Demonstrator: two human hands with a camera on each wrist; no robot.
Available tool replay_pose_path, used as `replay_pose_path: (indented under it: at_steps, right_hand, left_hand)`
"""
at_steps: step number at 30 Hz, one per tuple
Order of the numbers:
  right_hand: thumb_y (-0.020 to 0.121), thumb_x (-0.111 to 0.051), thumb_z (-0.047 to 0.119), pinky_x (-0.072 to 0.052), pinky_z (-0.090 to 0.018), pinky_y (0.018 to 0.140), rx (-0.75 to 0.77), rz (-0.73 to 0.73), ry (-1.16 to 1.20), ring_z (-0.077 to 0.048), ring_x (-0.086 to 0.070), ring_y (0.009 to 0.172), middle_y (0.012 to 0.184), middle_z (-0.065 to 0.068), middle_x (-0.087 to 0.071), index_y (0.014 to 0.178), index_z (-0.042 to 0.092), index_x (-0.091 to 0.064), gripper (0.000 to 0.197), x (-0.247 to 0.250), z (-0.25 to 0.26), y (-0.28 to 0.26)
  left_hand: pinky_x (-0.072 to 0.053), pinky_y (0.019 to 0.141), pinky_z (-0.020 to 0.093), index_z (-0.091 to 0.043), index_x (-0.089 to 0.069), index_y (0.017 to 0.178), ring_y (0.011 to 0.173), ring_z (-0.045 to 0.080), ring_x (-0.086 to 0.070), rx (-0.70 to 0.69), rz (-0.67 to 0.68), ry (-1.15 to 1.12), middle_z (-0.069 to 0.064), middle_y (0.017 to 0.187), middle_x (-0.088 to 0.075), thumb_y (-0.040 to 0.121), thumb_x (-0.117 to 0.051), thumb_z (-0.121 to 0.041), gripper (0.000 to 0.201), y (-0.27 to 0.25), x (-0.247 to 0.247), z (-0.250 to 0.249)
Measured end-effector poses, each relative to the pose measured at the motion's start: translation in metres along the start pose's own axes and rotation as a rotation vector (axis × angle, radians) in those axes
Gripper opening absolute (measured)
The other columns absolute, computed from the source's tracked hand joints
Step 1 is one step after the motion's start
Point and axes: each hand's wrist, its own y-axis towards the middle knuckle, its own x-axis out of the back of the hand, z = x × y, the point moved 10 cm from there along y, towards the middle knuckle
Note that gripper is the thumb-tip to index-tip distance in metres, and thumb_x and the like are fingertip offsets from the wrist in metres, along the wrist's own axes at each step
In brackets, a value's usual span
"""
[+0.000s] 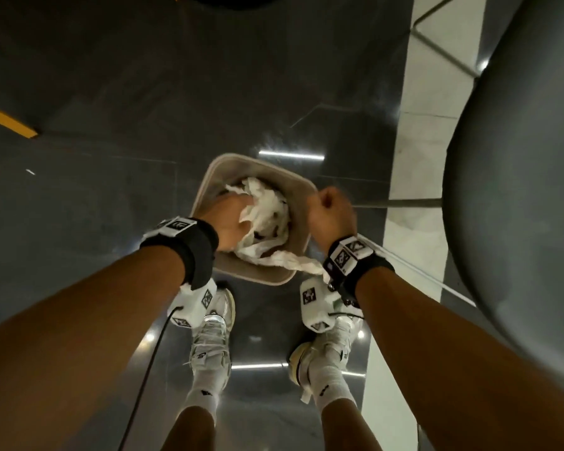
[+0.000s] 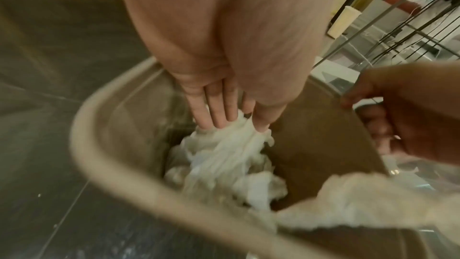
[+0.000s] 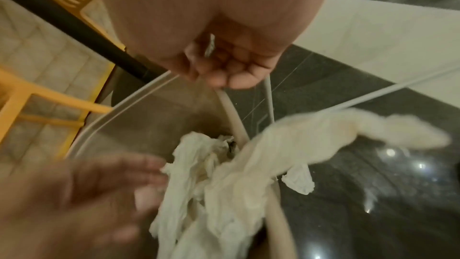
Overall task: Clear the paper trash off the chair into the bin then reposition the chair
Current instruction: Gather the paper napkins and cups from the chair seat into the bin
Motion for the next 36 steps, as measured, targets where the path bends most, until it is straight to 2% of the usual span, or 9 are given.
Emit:
replay_pose_path:
  at_steps: [6, 10, 15, 17, 20, 22, 25, 33, 36]
  right_hand:
    - [0.093, -0.049, 0.027, -0.044, -0.023, 0.052, -0.366, 0.077, 0.695, -0.013, -0.048, 0.047, 0.056, 0.003, -0.043, 0.064, 0.020, -0.047, 0.030, -0.018, -0.065, 0.016]
    - [0.096, -0.048, 0.016, -0.038, -0.023, 0.052, -0.410, 0.196, 0.416, -0.014, -0.049, 0.051, 0.062, -0.003, -0.049, 0.070, 0.017, -0.052, 0.026, -0.028, -0.094, 0.014]
    - [0.096, -0.041, 0.002, -0.028, -0.014, 0.043, -0.481, 0.274, 0.473, -0.013, -0.034, 0.052, 0.065, -0.007, -0.031, 0.085, 0.020, -0.047, 0.022, -0.041, -0.113, 0.013]
    - [0.099, -0.038, 0.003, -0.027, -0.011, 0.039, -0.497, 0.299, 0.431, -0.011, -0.037, 0.044, 0.057, -0.004, -0.034, 0.077, 0.017, -0.045, 0.028, -0.044, -0.116, 0.014]
    - [0.102, -0.037, 0.005, -0.045, -0.018, 0.044, -0.405, 0.342, 0.232, -0.010, -0.052, 0.040, 0.048, -0.001, -0.053, 0.066, 0.012, -0.046, 0.038, -0.048, -0.118, 0.025]
    - [0.099, -0.047, 0.012, -0.060, -0.036, 0.077, -0.285, 0.311, -0.029, -0.024, -0.070, 0.075, 0.080, -0.010, -0.071, 0.084, 0.011, -0.065, 0.023, -0.054, -0.123, 0.040]
    - [0.095, -0.055, 0.013, -0.051, -0.043, 0.103, -0.171, 0.324, -0.338, -0.031, -0.063, 0.118, 0.125, -0.012, -0.067, 0.116, 0.019, -0.069, 0.026, -0.076, -0.141, 0.066]
    - [0.091, -0.063, 0.028, -0.039, -0.034, 0.106, -0.136, 0.394, -0.493, -0.023, -0.047, 0.129, 0.140, -0.002, -0.037, 0.143, 0.023, -0.038, 0.058, -0.141, -0.202, 0.105]
    - [0.084, -0.066, 0.049, -0.046, -0.032, 0.101, -0.084, 0.332, -0.449, -0.027, -0.059, 0.123, 0.139, -0.003, -0.056, 0.137, 0.025, -0.054, 0.060, -0.111, -0.180, 0.089]
  left_hand:
    - [-0.035, 0.105, 0.026, -0.035, -0.035, 0.151, 0.135, 0.013, -0.046, -0.013, 0.218, -0.129, -0.011, 0.149, -0.045, 0.080, -0.070, -0.060, 0.083, -0.005, -0.056, -0.002]
    - [-0.037, 0.086, 0.021, -0.039, -0.065, 0.115, 0.116, 0.014, -0.056, -0.068, 0.421, 0.169, -0.015, 0.115, -0.059, 0.083, -0.072, -0.036, 0.033, -0.015, -0.087, -0.003]
    - [-0.040, 0.066, 0.026, -0.022, -0.064, 0.085, 0.087, 0.028, -0.062, 0.002, 0.021, 0.007, -0.002, 0.079, -0.056, 0.088, -0.067, -0.015, 0.009, 0.006, -0.045, 0.006]
    - [-0.042, 0.072, 0.033, -0.011, -0.061, 0.093, 0.090, 0.033, -0.059, 0.052, -0.259, 0.020, 0.008, 0.091, -0.059, 0.091, -0.063, -0.013, 0.004, 0.006, -0.004, 0.012]
    - [-0.049, 0.093, 0.041, -0.003, -0.062, 0.117, 0.114, 0.040, -0.059, 0.081, -0.146, 0.161, 0.021, 0.124, -0.061, 0.096, -0.059, -0.023, 0.030, 0.014, -0.007, 0.018]
    - [-0.044, 0.106, 0.040, -0.005, -0.057, 0.134, 0.127, 0.037, -0.053, 0.045, -0.076, 0.205, 0.019, 0.140, -0.054, 0.098, -0.056, -0.024, 0.041, 0.019, -0.017, 0.018]
    - [-0.037, 0.115, 0.039, -0.010, -0.048, 0.145, 0.137, 0.032, -0.044, 0.007, -0.107, 0.172, 0.015, 0.152, -0.043, 0.097, -0.055, -0.020, 0.050, 0.029, -0.019, 0.017]
    - [-0.028, 0.120, 0.039, -0.014, -0.038, 0.151, 0.145, 0.031, -0.032, -0.008, -0.112, 0.161, 0.013, 0.157, -0.034, 0.095, -0.055, -0.023, 0.059, 0.044, -0.051, 0.030]
    - [-0.027, 0.120, 0.042, -0.014, -0.037, 0.151, 0.146, 0.032, -0.029, 0.006, -0.112, 0.158, 0.013, 0.159, -0.030, 0.095, -0.055, -0.023, 0.060, 0.029, -0.049, 0.028]
